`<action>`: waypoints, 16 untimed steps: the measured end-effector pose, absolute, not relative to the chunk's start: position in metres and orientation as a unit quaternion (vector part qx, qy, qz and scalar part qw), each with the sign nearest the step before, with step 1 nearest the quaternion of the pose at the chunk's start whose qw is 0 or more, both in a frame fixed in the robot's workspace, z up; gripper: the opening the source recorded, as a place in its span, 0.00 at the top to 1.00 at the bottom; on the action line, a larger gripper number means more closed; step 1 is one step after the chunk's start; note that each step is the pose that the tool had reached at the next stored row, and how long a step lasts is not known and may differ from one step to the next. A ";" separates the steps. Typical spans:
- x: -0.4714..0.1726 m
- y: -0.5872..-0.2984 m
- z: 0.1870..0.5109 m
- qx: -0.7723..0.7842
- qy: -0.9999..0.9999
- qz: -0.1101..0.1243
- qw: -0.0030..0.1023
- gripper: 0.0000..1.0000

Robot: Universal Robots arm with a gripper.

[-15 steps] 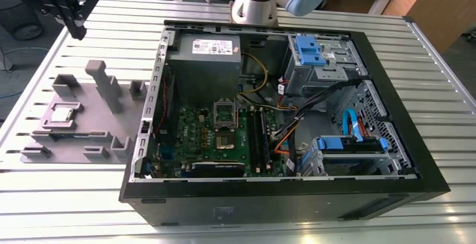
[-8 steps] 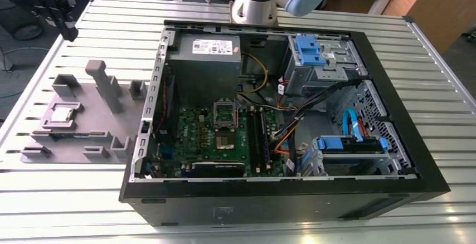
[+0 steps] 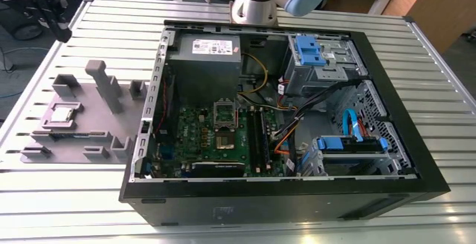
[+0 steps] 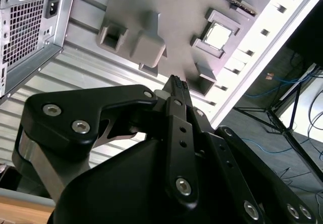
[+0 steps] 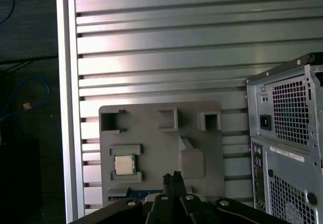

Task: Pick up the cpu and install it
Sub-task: 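Reach for the cpu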

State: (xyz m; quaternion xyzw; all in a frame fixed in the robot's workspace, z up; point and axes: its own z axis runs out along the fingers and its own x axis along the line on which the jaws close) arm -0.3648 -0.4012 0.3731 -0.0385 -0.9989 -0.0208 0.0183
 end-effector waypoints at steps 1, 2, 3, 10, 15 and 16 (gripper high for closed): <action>-0.366 -0.401 0.373 -0.039 -0.999 -0.021 0.018 0.89; -0.368 -0.401 0.373 -0.039 -0.999 -0.021 0.018 0.89; -0.369 -0.401 0.373 -0.039 -0.999 -0.021 0.018 0.89; -0.377 -0.402 0.371 -0.039 -0.999 -0.021 0.018 0.89; -0.382 -0.402 0.370 -0.039 -0.999 -0.021 0.018 0.89; -0.383 -0.402 0.370 -0.039 -0.999 -0.021 0.018 0.89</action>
